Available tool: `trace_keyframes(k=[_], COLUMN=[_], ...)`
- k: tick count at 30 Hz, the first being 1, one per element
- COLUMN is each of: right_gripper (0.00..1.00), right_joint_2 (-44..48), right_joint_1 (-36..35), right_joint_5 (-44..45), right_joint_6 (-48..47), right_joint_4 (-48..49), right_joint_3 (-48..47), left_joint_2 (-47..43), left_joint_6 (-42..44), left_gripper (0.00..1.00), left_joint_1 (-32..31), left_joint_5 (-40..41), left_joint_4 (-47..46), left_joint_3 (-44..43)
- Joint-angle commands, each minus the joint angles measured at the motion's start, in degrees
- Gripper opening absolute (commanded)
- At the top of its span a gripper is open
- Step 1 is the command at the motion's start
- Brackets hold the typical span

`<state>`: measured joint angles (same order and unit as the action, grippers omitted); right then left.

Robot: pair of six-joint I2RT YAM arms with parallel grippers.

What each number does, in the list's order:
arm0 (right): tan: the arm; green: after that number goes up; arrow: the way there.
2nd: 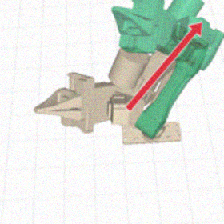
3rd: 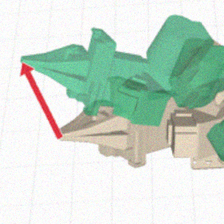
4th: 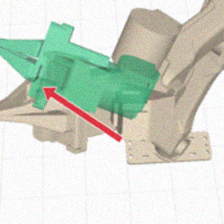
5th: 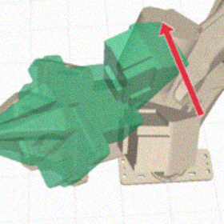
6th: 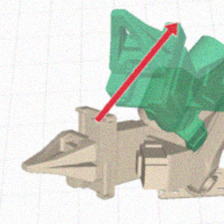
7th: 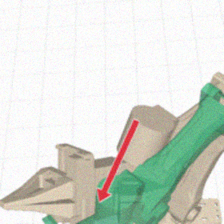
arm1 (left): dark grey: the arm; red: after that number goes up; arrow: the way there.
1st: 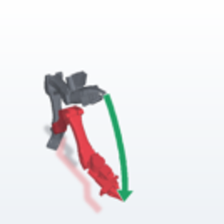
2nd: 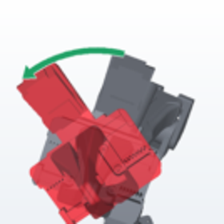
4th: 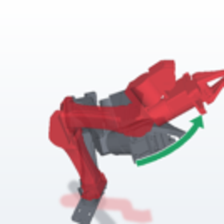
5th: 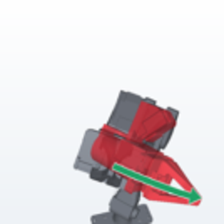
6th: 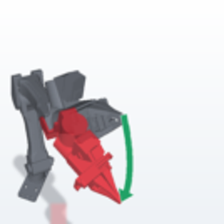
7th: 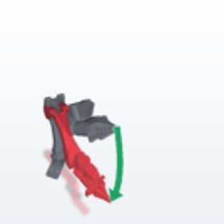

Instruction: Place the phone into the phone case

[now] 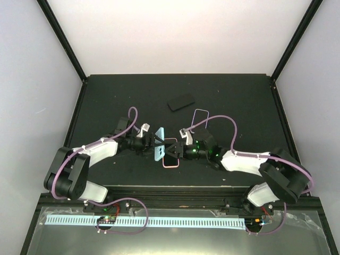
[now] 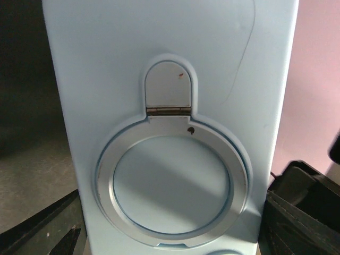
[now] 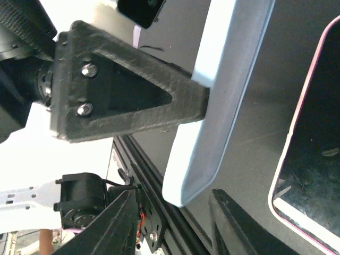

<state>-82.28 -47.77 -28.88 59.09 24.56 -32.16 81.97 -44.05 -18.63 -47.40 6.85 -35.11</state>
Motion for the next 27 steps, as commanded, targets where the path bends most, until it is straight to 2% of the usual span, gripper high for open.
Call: trace_keyframes(k=[1, 5, 8, 14, 16, 20, 23, 27], right_gripper=[0.35, 0.3, 0.23, 0.03, 0.01, 0.01, 0.01, 0.01], right_joint_2=[-2.6, -4.8, -6.3, -8.3, -8.6, -9.1, -9.6, -9.5], right_joint_1=[-0.6, -1.2, -1.7, -2.2, -2.4, -2.7, -3.3, -5.0], right_joint_5=[0.1, -0.2, -1.1, -2.0, -2.2, -2.4, -2.3, 0.2], right_joint_6=[3.1, 4.7, 5.7, 7.2, 7.3, 8.5, 9.4, 8.2], right_joint_4=[4.6, 6.7, 8.8, 11.4, 11.3, 10.9, 9.7, 0.4], right_joint_3=[-1.9, -2.1, -2.4, -1.7, -1.9, -2.6, -3.2, -6.0], left_joint_2=[-2.7, -3.1, -3.1, -4.1, -4.7, -6.3, -8.0, -12.6], left_joint_6=[-2.8, -4.1, -3.9, -3.4, -2.9, -1.3, 0.9, 3.1], left_gripper=[0.65, 0.65, 0.65, 0.66, 0.73, 0.93, 0.97, 0.99], left_joint_1=[-0.9, -1.7, -1.8, -1.8, -1.7, -1.5, -0.7, 3.8], left_joint_5=[-3.2, -4.5, -4.5, -2.7, -1.4, 2.1, 5.9, 9.3], left_joint_4=[-5.9, -8.1, -7.9, -6.6, -5.0, 0.3, 6.7, 12.9], left_joint_3=[1.5, 2.8, 2.8, 2.6, 2.2, 0.8, -1.3, -2.6])
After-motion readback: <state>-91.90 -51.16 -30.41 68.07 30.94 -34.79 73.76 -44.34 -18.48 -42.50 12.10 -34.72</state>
